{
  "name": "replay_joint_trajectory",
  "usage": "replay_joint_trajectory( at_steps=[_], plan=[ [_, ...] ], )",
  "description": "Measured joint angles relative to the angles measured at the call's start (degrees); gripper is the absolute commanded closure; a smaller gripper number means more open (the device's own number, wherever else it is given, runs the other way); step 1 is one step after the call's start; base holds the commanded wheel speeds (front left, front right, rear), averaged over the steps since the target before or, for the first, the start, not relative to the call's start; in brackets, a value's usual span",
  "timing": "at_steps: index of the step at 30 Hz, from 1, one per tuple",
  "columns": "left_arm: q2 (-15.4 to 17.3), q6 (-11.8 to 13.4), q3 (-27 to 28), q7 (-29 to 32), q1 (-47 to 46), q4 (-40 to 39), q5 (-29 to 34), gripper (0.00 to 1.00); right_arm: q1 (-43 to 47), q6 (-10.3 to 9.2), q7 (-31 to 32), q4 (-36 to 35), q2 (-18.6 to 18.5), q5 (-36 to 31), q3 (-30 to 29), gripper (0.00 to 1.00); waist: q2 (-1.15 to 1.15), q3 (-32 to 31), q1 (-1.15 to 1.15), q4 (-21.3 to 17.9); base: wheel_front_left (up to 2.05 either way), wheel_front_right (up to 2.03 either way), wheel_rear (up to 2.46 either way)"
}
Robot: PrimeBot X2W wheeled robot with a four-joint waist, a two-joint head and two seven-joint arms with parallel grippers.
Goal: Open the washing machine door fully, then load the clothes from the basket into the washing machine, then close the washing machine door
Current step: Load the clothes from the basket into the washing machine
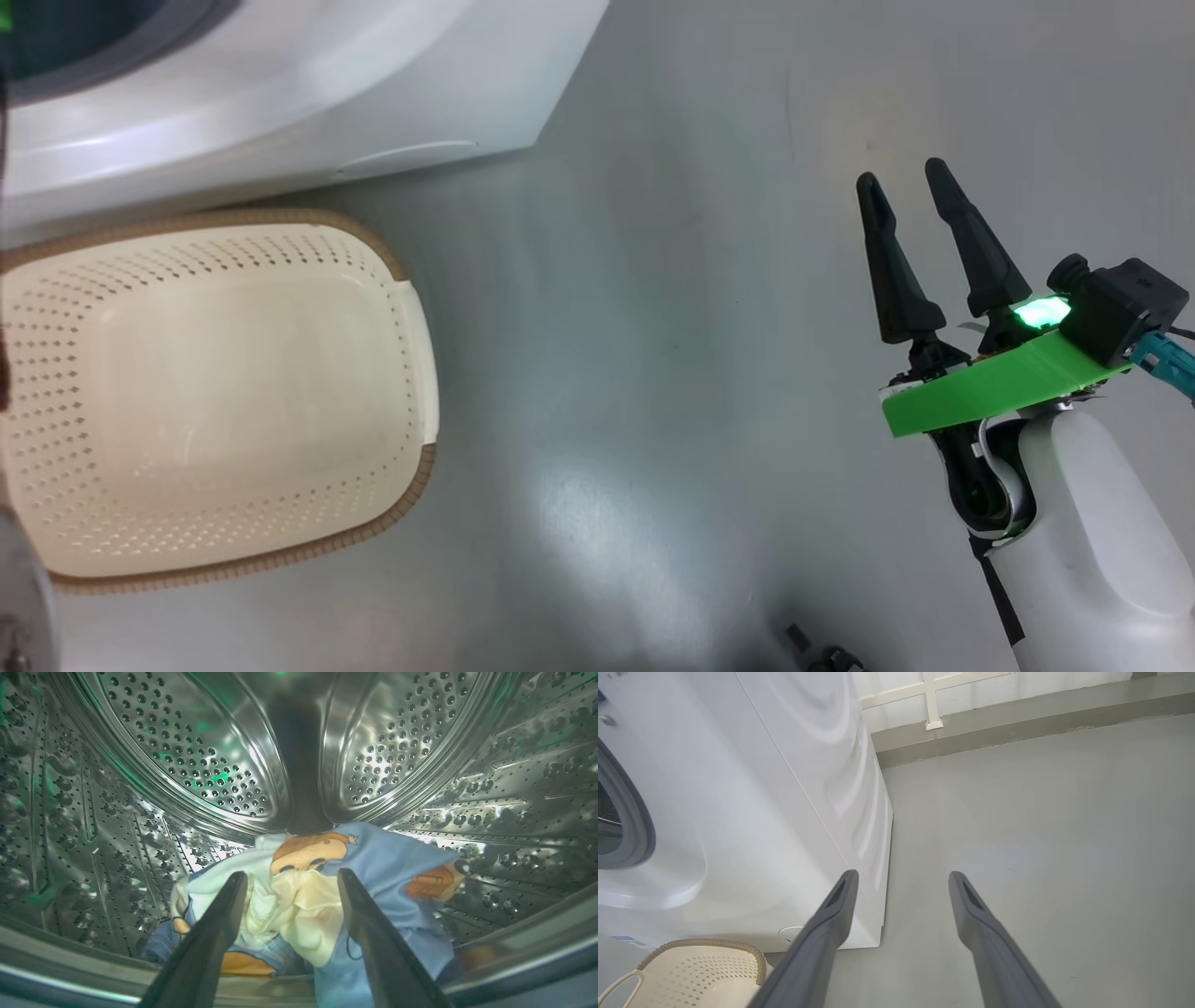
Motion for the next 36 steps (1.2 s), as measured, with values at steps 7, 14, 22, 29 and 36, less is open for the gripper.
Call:
replay_joint_trajectory(
  at_steps=[7,14,22,29,36],
  plan=[
    [-1.21,-0.78,0.35,0.01,6.06,-3.23,-0.19,0.00,0.03,0.00,0.00,0.44,-0.04,0.00,0.10,0.00,0.00,-2.60,0.00,1.16,0.00,0.00,0.00],
    [-2.18,-1.03,1.03,0.01,13.90,-10.13,-0.16,0.00,0.57,0.00,0.00,1.14,-0.07,0.00,0.08,0.00,0.00,-5.98,0.00,2.14,0.00,0.00,0.00],
    [-4.85,-2.01,2.24,0.01,24.37,-18.18,-0.48,0.00,2.34,0.00,0.00,1.70,-0.45,0.00,-0.20,0.00,0.00,-10.98,0.00,3.86,0.00,0.00,0.00],
    [-7.05,-2.44,2.42,0.01,33.51,-25.41,-1.15,0.00,3.53,0.00,0.00,2.23,-1.01,0.01,-0.55,0.00,0.00,-14.65,0.00,5.75,0.00,0.00,0.00],
    [-8.55,-2.52,2.50,0.01,42.09,-30.86,-1.47,0.00,4.72,0.00,0.00,2.99,-1.26,0.04,-0.42,0.00,0.00,-18.56,0.00,7.60,0.00,0.00,0.00]
  ],
)
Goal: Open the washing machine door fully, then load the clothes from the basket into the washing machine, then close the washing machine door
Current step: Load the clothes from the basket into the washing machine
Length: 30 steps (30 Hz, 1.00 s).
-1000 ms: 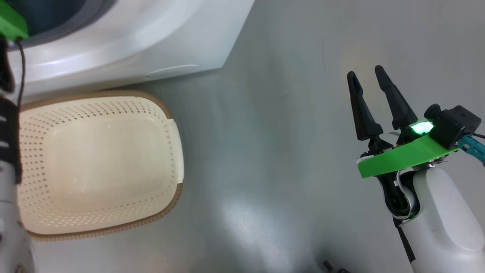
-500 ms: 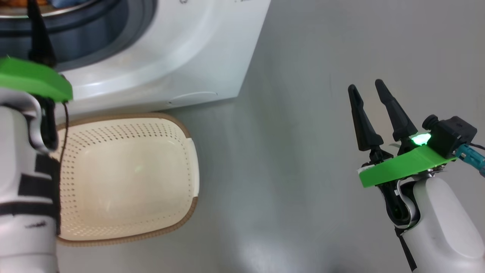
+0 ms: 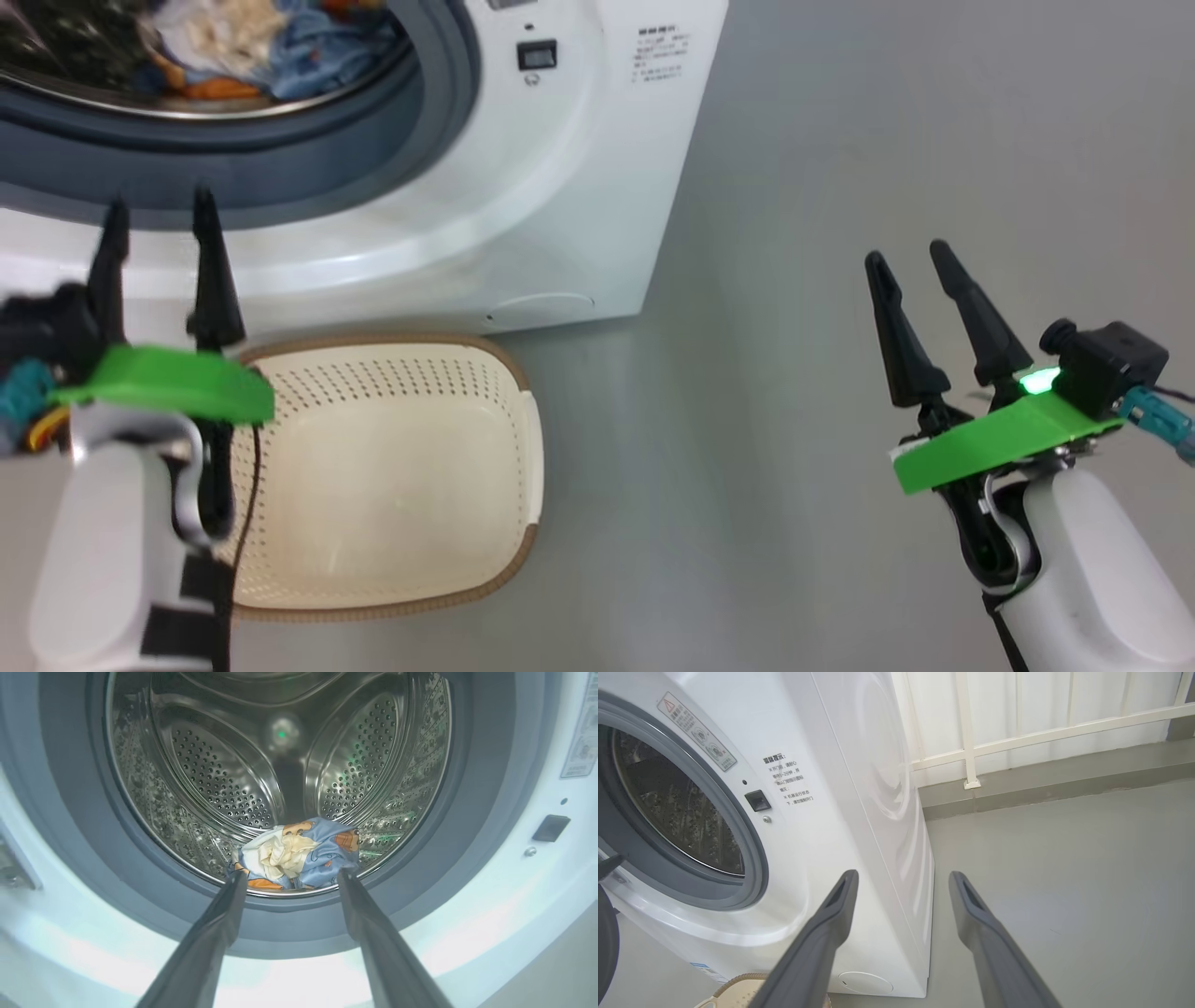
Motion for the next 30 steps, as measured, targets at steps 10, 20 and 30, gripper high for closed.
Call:
replay_joint_trajectory(
  at_steps=[10,20,30],
  plan=[
    [-1.07,-0.10,0.71,0.03,11.57,-8.09,-0.15,0.00,2.87,0.00,0.00,0.88,-0.33,0.46,0.13,0.00,0.00,-6.00,0.00,2.14,0.00,0.00,0.00],
    [-2.33,0.21,0.65,0.04,18.12,-12.17,0.51,0.00,4.22,0.00,0.00,1.53,-1.26,0.46,0.52,0.00,0.00,-9.68,0.00,3.86,0.00,0.00,0.00],
    [-2.59,1.64,1.74,0.04,25.99,-15.16,1.15,0.00,6.31,0.00,0.00,2.29,-1.74,-0.12,1.80,0.00,0.00,-13.38,0.00,3.76,0.00,0.00,0.00]
  ],
)
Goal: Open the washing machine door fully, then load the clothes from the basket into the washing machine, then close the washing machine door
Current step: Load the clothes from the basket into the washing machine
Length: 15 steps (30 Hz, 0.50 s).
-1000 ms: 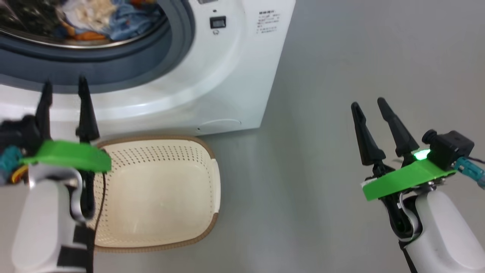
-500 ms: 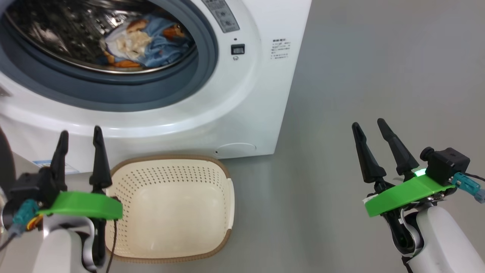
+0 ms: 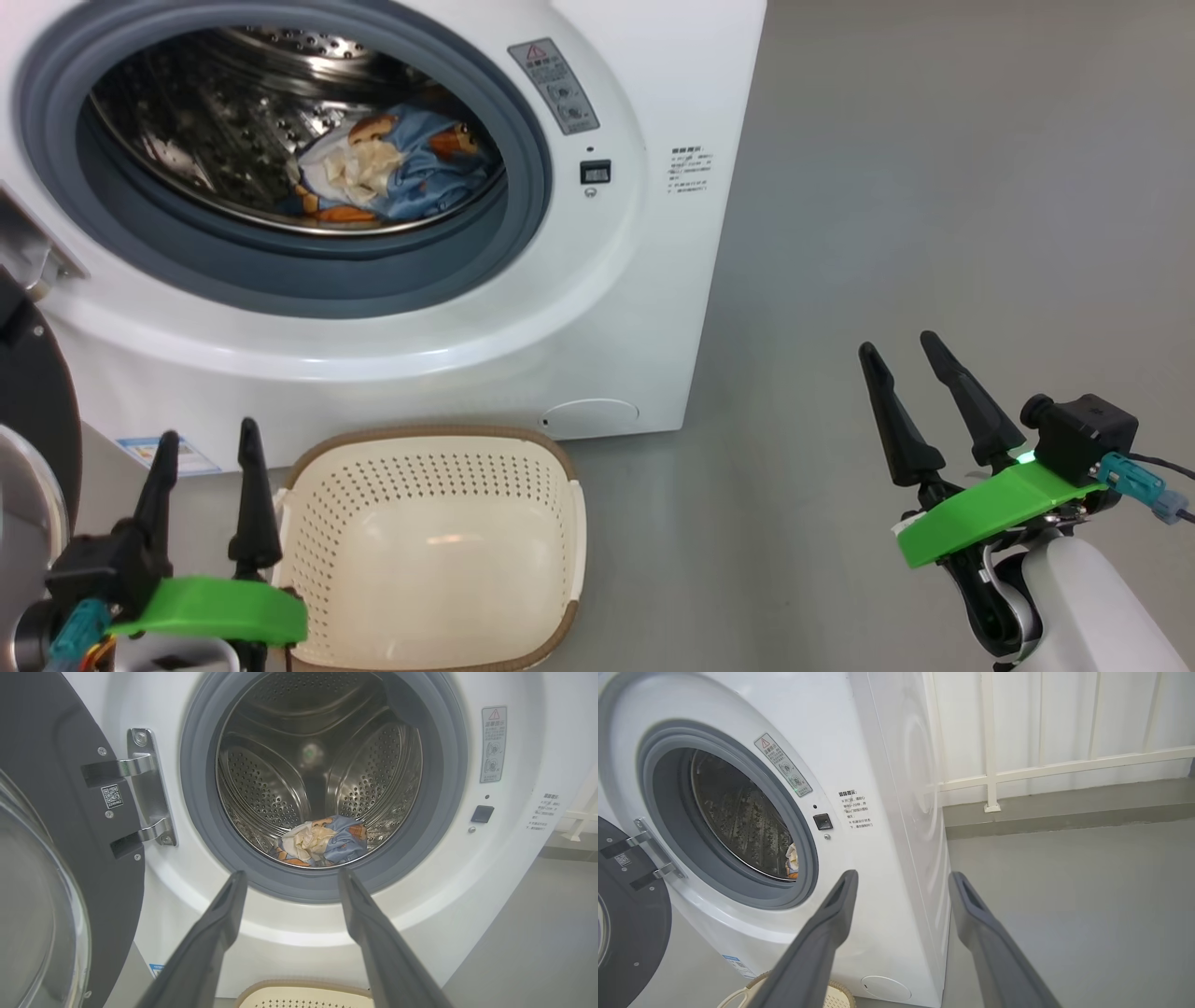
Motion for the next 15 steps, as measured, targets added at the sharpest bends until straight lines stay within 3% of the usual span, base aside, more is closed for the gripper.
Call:
replay_joint_trajectory(
  at_steps=[15],
  plan=[
    [-0.40,0.99,-0.63,0.00,2.94,-2.40,1.55,0.00,2.04,0.00,0.00,0.87,-0.67,-0.31,0.31,0.00,0.00,-1.93,0.00,-0.22,0.00,0.00,0.00]
  ],
)
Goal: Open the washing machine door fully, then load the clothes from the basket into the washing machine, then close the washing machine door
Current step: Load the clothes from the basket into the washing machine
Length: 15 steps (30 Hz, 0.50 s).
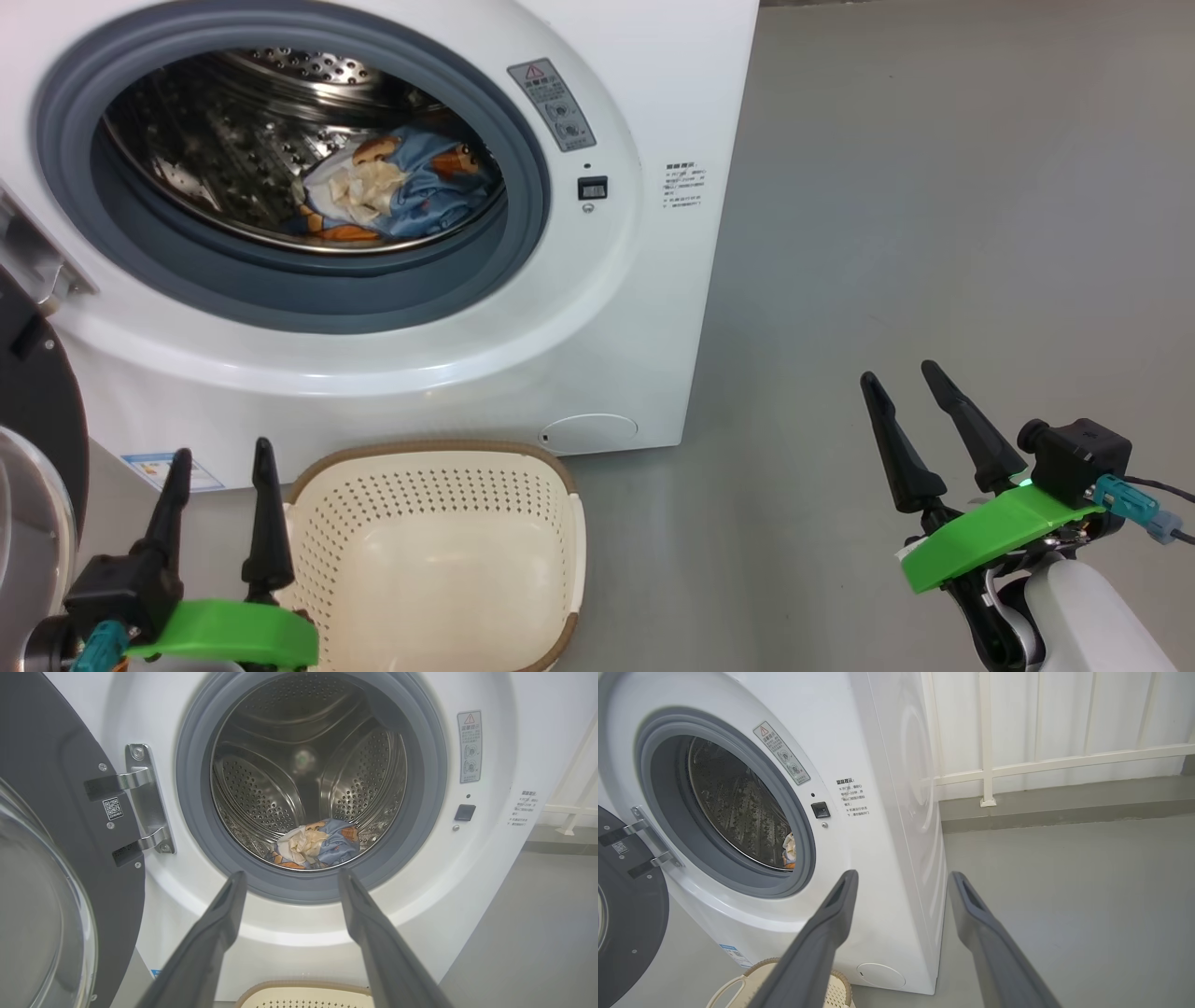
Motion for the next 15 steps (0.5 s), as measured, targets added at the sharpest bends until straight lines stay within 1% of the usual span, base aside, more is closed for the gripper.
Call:
replay_joint_trajectory(
  at_steps=[15],
  plan=[
    [-0.02,-0.46,0.05,0.00,0.63,0.33,1.55,0.00,0.01,0.00,0.00,0.03,-0.09,-0.14,0.08,0.00,0.00,0.12,0.00,0.48,0.00,0.00,0.00]
  ],
)
